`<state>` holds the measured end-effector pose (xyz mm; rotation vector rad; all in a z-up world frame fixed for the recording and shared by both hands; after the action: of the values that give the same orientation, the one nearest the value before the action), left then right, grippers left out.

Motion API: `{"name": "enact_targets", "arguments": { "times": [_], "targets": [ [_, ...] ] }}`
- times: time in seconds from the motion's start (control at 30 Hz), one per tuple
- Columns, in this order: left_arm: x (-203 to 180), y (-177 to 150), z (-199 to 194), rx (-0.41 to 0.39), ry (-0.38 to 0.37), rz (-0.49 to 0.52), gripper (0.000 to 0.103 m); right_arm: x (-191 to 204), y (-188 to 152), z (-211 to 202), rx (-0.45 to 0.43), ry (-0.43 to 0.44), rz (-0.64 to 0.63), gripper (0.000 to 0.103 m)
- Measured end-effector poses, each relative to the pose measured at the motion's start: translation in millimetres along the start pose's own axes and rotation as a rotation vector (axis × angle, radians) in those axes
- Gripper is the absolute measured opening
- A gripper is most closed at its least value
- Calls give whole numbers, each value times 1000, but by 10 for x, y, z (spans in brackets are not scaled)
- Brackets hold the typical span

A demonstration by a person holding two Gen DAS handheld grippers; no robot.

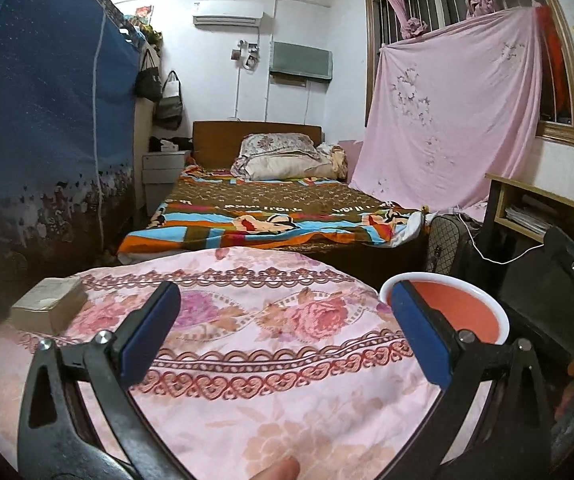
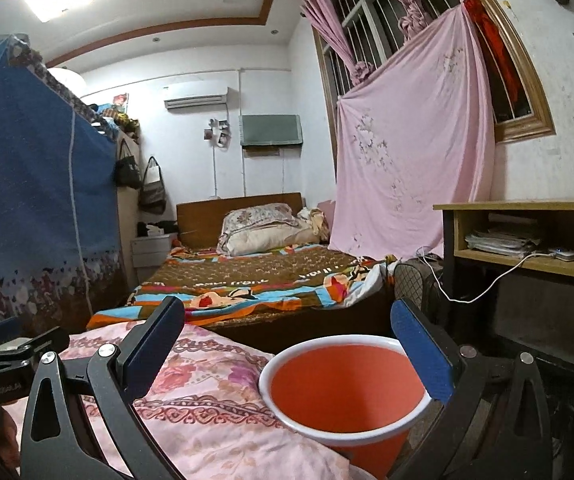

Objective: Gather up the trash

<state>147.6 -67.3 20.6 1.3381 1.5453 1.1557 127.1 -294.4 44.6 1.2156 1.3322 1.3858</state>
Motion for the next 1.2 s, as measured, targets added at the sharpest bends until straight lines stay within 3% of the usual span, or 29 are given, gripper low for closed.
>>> {"name": "enact_targets", "arguments": {
  "times": [0.63, 1.0, 1.2],
  "targets": [
    [409, -193, -322, -33, 58, -31, 103, 412, -161, -285, -24, 47, -77, 103],
    [573, -460, -388, -40, 81, -33, 103, 598, -327, -379, -35, 63, -96, 103],
    [583, -596, -396, -43, 77, -3, 103, 659, -514, -389, 14, 54, -107, 103]
  ]
}}
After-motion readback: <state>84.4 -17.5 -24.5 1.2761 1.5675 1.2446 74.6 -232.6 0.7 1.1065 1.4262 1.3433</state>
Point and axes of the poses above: each gripper's, at about its wrist camera, not at the fingertips, and z roughly the way its jaws point, x to its left, y to its top, the point moved 6 cm from there along z, roughly the way its jaws point, and after that the axes turned 14 degrees about y, right-handed, at the moved point
